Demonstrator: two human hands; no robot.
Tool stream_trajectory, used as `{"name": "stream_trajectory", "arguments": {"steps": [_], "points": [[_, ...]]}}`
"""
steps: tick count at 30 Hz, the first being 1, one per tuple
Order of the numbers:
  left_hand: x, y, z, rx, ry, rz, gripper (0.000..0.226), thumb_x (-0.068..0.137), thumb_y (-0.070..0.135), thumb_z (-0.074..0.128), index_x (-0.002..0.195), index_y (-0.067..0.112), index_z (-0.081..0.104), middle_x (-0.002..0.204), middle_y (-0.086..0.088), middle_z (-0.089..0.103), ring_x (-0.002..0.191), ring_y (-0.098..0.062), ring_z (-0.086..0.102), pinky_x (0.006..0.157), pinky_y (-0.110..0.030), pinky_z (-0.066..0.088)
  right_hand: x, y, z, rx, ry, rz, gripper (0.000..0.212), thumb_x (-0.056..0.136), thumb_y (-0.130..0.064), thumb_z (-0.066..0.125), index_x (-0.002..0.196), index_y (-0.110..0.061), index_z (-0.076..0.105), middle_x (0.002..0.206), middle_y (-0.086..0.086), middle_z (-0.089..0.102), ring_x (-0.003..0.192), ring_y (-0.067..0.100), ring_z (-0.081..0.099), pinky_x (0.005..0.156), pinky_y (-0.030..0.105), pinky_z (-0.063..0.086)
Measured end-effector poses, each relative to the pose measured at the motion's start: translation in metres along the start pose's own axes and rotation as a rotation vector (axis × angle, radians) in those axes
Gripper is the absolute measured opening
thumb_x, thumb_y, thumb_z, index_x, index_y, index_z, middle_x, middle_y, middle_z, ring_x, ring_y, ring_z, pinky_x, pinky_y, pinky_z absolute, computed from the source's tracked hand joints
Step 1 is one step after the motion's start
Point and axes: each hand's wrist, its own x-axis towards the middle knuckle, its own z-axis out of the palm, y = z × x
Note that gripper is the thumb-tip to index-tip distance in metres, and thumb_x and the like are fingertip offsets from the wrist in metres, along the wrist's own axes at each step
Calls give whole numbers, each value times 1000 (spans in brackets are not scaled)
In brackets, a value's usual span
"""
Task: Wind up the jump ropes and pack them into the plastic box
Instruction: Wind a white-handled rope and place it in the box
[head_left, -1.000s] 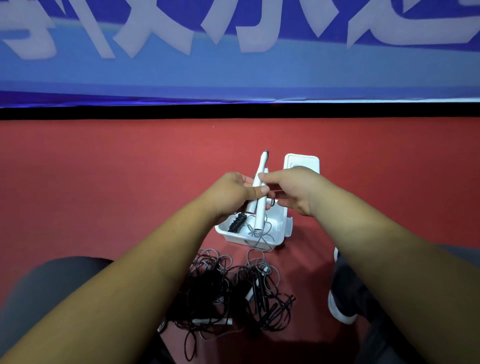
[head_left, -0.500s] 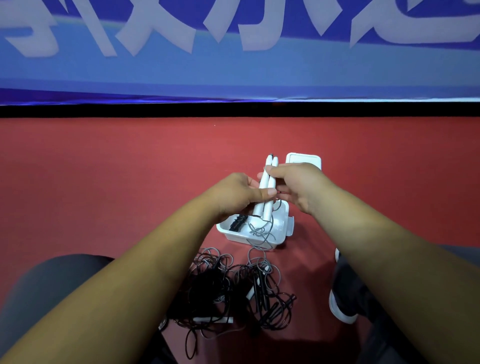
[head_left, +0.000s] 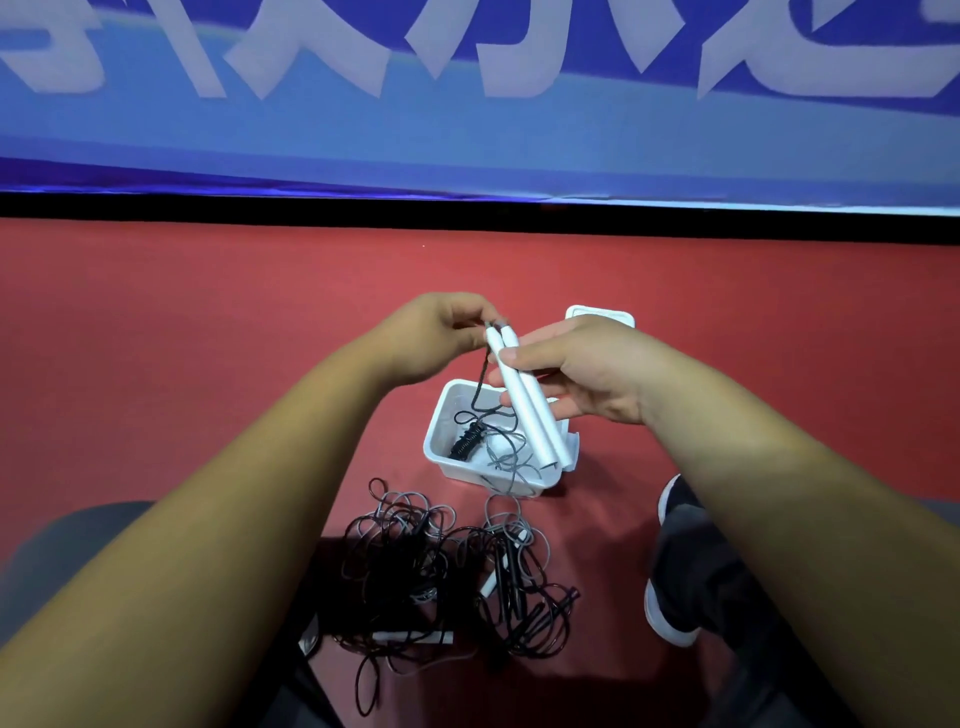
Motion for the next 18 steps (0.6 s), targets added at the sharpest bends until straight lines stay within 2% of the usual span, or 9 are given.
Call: {"name": "stream_trajectory", "arguments": {"steps": [4, 5, 7, 10, 15, 18], "points": [[2, 8, 3, 59, 123, 4, 9, 101, 16, 63, 98, 21, 70, 92, 7, 78, 89, -10, 74, 87, -31, 57, 6, 5, 2, -81, 94, -9, 25, 95, -24, 76, 115, -10, 76, 100, 4, 81, 87, 20, 75, 79, 39, 62], [3, 12, 5, 70, 153, 15, 10, 101, 16, 62, 96, 20, 69, 87, 6, 78, 83, -9, 74, 81, -29, 56, 8, 7, 3, -185, 140, -25, 29, 89, -28, 79, 112, -11, 76, 93, 4, 80, 84, 20, 74, 78, 40, 59], [3, 22, 7, 80, 213, 27, 11, 102, 15, 59, 93, 17, 66, 81, 4, 77, 74, -7, 74, 74, -28, 56, 12, 11, 4, -434, 247, -59, 30, 81, -33, 80, 101, -12, 72, 82, 7, 76, 76, 24, 73, 68, 36, 53], [3, 27, 6, 55, 282, -9, 11, 102, 15, 57, 93, 15, 63, 81, 1, 77, 73, -10, 76, 76, -35, 63, 14, 14, 4, -587, 378, -90, 19, 84, -30, 67, 94, -15, 62, 83, 8, 73, 78, 30, 75, 60, 35, 51], [-1, 30, 1, -43, 352, -104, 11, 101, 13, 56, 93, 9, 62, 82, -7, 76, 71, -17, 77, 70, -45, 66, 10, 12, 2, -801, 525, -231, 20, 89, -38, 65, 87, -25, 50, 83, -3, 60, 76, 16, 58, 68, 33, 44], [-3, 35, -6, -178, 339, -169, 13, 102, 11, 56, 93, 3, 60, 84, -14, 75, 78, -27, 78, 70, -47, 66, 10, 11, -1, -883, 534, -295, 25, 91, -39, 63, 81, -24, 45, 77, -5, 56, 74, 14, 55, 73, 35, 44]]}}
